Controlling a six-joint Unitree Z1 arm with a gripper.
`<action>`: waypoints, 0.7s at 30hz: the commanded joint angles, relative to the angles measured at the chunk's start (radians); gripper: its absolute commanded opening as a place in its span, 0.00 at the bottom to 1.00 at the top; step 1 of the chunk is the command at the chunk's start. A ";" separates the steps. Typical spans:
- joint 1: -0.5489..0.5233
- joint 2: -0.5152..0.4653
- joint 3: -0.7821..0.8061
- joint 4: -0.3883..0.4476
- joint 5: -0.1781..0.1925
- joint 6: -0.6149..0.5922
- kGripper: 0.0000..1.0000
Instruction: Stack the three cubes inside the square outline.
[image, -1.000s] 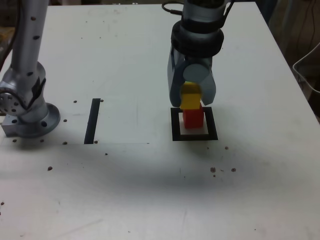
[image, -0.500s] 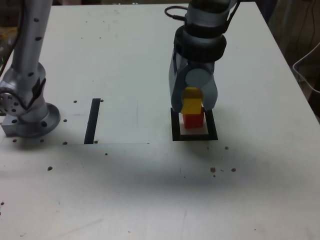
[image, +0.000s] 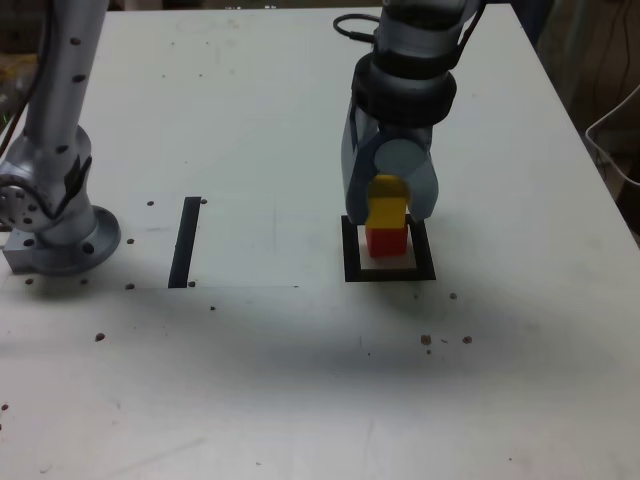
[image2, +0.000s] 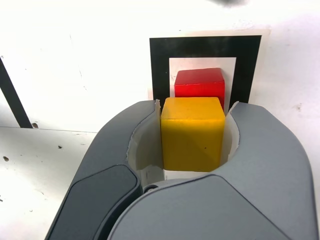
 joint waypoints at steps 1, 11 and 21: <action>0.004 0.002 -0.006 -0.001 0.006 0.004 0.32; 0.014 0.003 -0.001 0.000 0.020 0.009 0.37; 0.015 0.001 0.003 -0.001 0.013 0.017 0.45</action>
